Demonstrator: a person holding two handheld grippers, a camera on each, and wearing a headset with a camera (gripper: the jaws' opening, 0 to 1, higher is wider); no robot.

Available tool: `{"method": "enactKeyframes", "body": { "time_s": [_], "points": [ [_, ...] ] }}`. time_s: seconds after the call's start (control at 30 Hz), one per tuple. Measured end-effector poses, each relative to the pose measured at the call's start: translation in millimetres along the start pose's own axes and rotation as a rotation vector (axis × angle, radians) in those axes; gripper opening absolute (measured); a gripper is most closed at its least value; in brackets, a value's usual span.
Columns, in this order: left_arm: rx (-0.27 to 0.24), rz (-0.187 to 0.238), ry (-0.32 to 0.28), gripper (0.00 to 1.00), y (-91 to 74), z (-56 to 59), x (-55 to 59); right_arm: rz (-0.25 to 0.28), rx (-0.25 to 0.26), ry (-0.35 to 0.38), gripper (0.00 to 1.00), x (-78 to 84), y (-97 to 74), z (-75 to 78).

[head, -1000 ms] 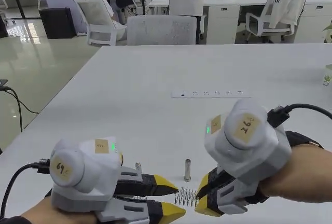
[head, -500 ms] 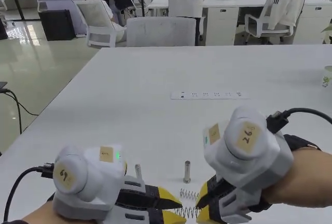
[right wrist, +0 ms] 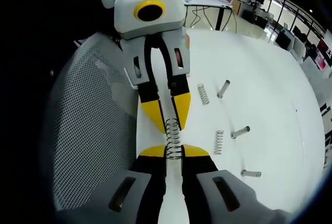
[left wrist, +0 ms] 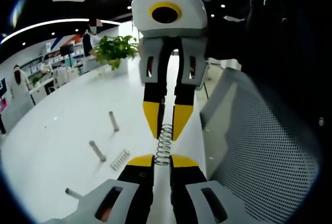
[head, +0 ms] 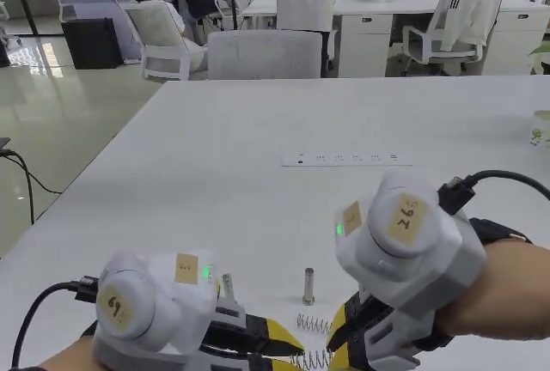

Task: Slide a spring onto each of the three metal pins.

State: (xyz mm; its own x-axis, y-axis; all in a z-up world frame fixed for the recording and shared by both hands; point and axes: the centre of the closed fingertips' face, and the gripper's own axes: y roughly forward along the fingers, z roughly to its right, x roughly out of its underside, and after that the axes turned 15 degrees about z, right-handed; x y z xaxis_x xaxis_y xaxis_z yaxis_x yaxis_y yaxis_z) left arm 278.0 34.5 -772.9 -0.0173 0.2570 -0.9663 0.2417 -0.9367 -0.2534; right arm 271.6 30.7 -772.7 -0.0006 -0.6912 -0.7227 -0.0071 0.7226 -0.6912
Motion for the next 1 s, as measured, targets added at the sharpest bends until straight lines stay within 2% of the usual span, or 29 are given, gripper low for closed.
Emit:
{"method": "enactKeyframes", "body": {
  "time_s": [0.23, 0.53, 0.7, 1.0],
  "points": [
    [-0.005, 0.012, 0.010, 0.03, -0.9, -2.3, -1.6, 0.019, 0.009, 0.010, 0.07, -8.0, -5.0, 1.4],
    [-0.025, 0.042, -0.001, 0.02, -1.8, -6.4, -6.3, 0.087, 0.033, -0.002, 0.07, -25.5, -10.4, 5.5],
    [-0.031, 0.044, -0.005, 0.02, -2.2, -7.2, -6.6, 0.139, 0.036, 0.001, 0.07, -35.6, -9.8, 6.4],
    [-0.026, 0.042, -0.012, 0.02, -0.3, -5.1, -6.4, 0.182, 0.036, -0.005, 0.07, -47.4, -6.7, 5.7]
  ]
}}
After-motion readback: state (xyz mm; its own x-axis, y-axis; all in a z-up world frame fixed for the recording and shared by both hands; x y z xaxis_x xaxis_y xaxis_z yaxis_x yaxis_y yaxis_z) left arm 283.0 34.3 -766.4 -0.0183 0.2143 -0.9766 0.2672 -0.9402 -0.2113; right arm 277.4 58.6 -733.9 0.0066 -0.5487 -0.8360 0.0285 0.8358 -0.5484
